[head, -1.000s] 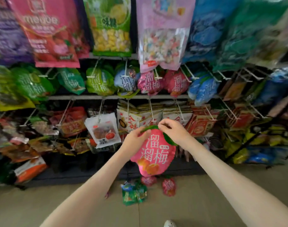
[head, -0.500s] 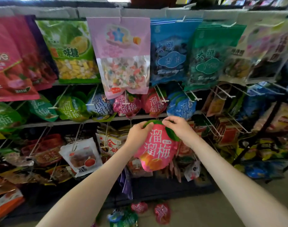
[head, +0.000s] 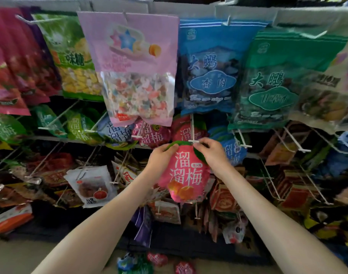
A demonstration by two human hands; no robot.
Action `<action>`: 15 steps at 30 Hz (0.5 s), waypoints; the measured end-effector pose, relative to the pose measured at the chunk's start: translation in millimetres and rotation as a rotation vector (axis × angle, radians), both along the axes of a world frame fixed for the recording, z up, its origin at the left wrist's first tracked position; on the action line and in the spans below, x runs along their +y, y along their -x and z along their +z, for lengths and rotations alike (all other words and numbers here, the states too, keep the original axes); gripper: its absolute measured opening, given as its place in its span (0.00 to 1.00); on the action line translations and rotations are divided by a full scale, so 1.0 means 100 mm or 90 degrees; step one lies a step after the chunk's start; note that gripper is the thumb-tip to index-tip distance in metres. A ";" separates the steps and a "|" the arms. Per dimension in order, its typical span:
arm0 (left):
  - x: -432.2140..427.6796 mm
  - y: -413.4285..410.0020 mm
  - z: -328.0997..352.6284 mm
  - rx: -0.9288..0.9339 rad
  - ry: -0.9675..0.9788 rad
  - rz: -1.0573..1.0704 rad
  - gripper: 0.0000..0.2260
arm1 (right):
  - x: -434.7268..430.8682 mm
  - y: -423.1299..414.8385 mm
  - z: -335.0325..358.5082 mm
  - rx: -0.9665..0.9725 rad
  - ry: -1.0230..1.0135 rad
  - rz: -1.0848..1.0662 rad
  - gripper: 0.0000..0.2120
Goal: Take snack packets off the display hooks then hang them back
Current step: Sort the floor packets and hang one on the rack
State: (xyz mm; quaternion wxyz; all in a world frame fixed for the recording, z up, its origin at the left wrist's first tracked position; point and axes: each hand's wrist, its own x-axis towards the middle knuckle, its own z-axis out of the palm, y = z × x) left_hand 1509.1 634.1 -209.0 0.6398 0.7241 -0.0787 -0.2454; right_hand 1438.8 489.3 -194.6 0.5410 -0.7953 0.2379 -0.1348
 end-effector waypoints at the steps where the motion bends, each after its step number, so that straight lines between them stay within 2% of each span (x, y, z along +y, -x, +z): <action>1: -0.02 -0.02 0.00 -0.005 0.001 0.003 0.14 | -0.01 -0.02 -0.01 -0.003 -0.007 0.003 0.05; 3: -0.06 -0.03 -0.01 -0.014 -0.003 0.007 0.11 | -0.05 -0.05 -0.01 -0.010 -0.004 0.004 0.05; 8: -0.17 -0.13 -0.10 -0.086 -0.103 0.035 0.14 | -0.16 -0.18 -0.13 -0.018 0.058 0.001 0.06; 11: -0.25 -0.17 -0.14 -0.264 -0.199 0.061 0.13 | -0.15 -0.33 -0.26 -0.068 0.144 -0.057 0.06; 13: -0.33 -0.18 -0.21 -0.439 -0.281 0.111 0.14 | -0.10 -0.37 -0.37 -0.102 0.274 -0.132 0.13; 15: -0.40 -0.19 -0.33 -0.617 -0.391 0.167 0.21 | -0.06 -0.38 -0.51 -0.135 0.384 -0.180 0.20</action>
